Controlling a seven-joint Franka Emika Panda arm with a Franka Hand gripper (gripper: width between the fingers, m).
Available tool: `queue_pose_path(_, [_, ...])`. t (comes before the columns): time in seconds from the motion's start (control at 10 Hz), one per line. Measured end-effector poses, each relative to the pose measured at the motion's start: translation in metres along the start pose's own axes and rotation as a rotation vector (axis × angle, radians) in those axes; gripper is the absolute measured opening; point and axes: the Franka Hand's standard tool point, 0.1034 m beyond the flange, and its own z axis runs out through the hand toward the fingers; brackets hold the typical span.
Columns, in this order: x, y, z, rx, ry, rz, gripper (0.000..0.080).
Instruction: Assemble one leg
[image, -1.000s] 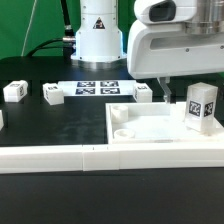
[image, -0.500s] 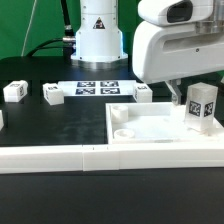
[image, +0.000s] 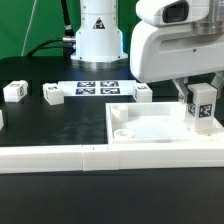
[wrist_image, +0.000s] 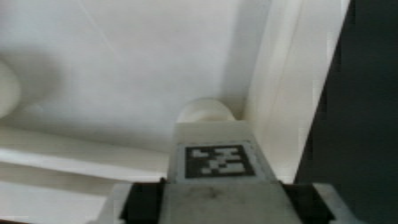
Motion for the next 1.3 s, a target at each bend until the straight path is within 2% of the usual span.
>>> queue_pose_path(0.4, [0.0012, -0.0008, 0.0011, 0.034, 0.017, 0.558, 0.0292])
queue_pose_path(0.6, [0.0009, -0.0040, 0.0024, 0.039, 0.033, 0.851, 0.0292])
queue_pose_path(0.7, [0.0010, -0.0050, 0.0025, 0.039, 0.034, 0.928, 0.0293])
queue_pose_path(1.0, [0.0012, -0.0065, 0.0027, 0.062, 0.020, 1.124, 0.0293])
queue_pose_path(1.2, [0.0013, -0.0068, 0.0028, 0.063, 0.021, 1.112, 0.0293])
queue_pose_path(1.3, [0.0012, -0.0068, 0.0028, 0.061, 0.021, 1.060, 0.0384])
